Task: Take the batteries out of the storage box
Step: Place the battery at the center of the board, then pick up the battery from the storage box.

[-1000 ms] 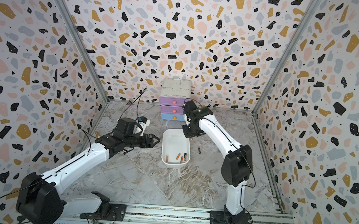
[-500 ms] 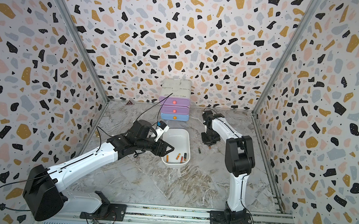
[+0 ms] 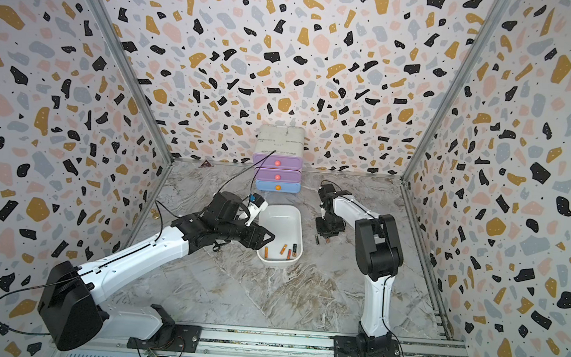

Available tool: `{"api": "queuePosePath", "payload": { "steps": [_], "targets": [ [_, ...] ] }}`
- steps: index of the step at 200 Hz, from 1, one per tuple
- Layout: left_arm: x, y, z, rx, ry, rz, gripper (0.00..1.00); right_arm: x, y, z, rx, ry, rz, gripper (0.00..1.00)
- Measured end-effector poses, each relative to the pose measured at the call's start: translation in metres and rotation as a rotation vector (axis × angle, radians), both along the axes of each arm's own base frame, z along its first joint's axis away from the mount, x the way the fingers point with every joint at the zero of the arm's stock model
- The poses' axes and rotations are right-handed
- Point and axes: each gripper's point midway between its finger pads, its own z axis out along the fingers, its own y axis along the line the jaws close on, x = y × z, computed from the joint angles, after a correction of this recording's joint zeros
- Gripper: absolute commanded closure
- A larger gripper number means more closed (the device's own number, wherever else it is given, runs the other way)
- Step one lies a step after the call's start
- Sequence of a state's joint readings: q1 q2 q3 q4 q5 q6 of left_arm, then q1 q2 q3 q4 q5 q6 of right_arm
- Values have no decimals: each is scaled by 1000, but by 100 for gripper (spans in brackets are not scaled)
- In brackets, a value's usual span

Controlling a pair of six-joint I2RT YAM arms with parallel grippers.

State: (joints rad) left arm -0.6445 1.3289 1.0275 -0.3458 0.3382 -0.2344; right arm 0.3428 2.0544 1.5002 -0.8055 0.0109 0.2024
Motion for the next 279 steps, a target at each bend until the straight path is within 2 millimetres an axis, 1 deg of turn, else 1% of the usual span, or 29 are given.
{"api": "queuePosePath", "payload": {
  "steps": [20, 42, 55, 68, 76, 88, 100, 108, 115, 118, 125, 135, 143, 154, 161, 174, 188, 195, 203, 226, 237, 254, 264, 279],
  "targets": [
    [0, 3, -3, 21, 0, 7, 26, 0, 0, -2, 0, -3, 1, 68],
    [5, 10, -8, 53, -4, 46, 26, 0, 0, -1, -1, -6, 9, 57],
    [10, 16, -8, 55, 6, 81, 27, -2, -1, 3, 3, -13, 17, 53],
    [20, 29, -6, 33, 29, 143, 29, -4, 0, 15, 11, -38, 35, 51],
    [29, 40, -4, 10, 49, 193, 31, -5, 1, 28, 18, -68, 54, 50],
    [43, 60, -1, -24, 74, 272, 32, -6, 6, 56, 37, -137, 89, 50],
    [53, 77, -1, -45, 103, 342, 33, -9, 16, 93, 66, -231, 148, 48],
    [55, 85, -3, -44, 126, 366, 34, -14, 29, 120, 99, -305, 207, 48],
    [53, 87, -5, -41, 147, 361, 34, -21, 41, 140, 127, -358, 261, 48],
    [51, 85, -5, -42, 155, 352, 34, -26, 49, 150, 144, -388, 291, 48],
    [47, 82, -5, -48, 170, 326, 35, -38, 64, 167, 175, -435, 348, 48],
    [40, 76, -4, -51, 187, 284, 37, -56, 80, 184, 223, -477, 407, 48],
    [33, 71, -2, -42, 195, 246, 38, -70, 88, 190, 254, -491, 438, 48],
    [25, 63, 1, -3, 207, 192, 38, -81, 88, 191, 278, -494, 438, 47],
    [22, 56, 5, 28, 203, 155, 40, -84, 81, 187, 282, -492, 417, 46],
    [21, 34, 13, 93, 175, 66, 44, -88, 64, 175, 284, -485, 361, 45],
    [22, 13, 12, 146, 165, -5, 46, -94, 49, 161, 286, -488, 314, 44],
    [23, 4, 6, 178, 172, -34, 47, -99, 43, 156, 290, -497, 302, 43],
    [25, -3, -6, 216, 187, -59, 47, -106, 39, 152, 297, -511, 294, 43],
    [32, -15, -43, 321, 257, -95, 46, -121, 28, 148, 305, -571, 288, 43],
    [38, -24, -59, 357, 278, -114, 46, -123, 24, 147, 297, -597, 281, 43],
    [46, -38, -77, 386, 295, -136, 46, -122, 19, 145, 284, -626, 271, 43],
    [47, -47, -87, 396, 304, -149, 46, -122, 18, 144, 280, -642, 267, 43],
    [45, -56, -101, 408, 322, -160, 46, -122, 15, 145, 275, -666, 266, 43]
  ]
}}
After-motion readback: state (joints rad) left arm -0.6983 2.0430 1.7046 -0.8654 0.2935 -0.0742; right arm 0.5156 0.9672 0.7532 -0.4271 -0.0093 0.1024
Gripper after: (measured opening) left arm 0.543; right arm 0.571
